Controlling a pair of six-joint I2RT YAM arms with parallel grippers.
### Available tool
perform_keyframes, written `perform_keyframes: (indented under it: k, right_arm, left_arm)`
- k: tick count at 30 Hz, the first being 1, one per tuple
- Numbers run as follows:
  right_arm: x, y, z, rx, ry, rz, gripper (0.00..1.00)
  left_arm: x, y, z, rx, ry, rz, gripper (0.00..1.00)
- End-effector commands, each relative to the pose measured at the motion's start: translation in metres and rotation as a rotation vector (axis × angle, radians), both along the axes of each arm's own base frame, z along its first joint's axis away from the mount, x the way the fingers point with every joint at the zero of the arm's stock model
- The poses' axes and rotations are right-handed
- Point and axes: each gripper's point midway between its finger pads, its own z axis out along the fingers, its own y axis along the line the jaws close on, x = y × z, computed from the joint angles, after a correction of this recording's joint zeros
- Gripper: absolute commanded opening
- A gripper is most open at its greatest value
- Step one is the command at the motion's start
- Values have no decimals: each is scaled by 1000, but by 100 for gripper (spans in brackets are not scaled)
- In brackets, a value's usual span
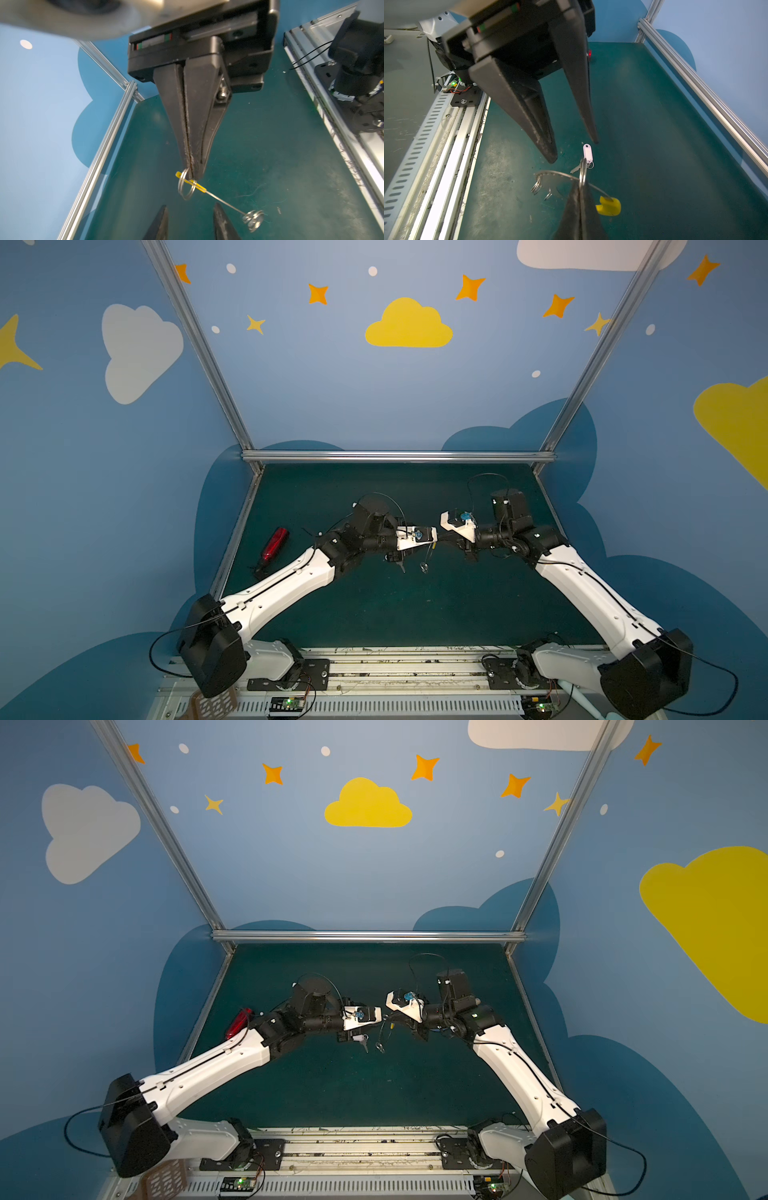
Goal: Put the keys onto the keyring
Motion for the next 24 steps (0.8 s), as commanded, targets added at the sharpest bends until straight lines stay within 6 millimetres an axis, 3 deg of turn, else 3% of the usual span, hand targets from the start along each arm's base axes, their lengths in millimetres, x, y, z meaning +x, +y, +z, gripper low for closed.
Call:
perform_keyframes:
  k: [1, 24]
  right_arm:
    - [-5, 3, 5, -6, 7, 26, 0]
    - [-12, 6, 9, 1, -1, 62, 0]
  left_arm:
    - [8, 0, 11, -10, -54, 27, 35]
    - [-14, -15, 2, -20, -6, -102, 27]
